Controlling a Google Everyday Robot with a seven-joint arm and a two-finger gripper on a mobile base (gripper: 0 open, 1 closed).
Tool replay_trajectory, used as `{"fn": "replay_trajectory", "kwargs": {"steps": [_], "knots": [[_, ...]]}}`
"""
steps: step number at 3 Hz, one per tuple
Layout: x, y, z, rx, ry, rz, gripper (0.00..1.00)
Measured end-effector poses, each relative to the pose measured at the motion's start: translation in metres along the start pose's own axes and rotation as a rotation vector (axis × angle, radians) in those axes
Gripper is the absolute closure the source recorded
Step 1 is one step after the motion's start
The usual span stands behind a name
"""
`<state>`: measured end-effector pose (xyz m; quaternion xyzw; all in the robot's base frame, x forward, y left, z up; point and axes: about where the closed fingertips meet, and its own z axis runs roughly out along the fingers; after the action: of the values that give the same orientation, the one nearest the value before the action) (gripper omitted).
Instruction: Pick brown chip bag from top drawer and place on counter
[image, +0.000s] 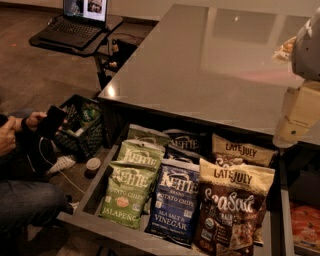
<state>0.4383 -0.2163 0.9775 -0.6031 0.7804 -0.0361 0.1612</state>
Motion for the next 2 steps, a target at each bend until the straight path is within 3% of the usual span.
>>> {"fn": "replay_trajectory", "kwargs": {"steps": [2], "knots": [[0.0063, 0.0027, 0.0079, 0.001, 0.020, 0.003, 0.00]]}}
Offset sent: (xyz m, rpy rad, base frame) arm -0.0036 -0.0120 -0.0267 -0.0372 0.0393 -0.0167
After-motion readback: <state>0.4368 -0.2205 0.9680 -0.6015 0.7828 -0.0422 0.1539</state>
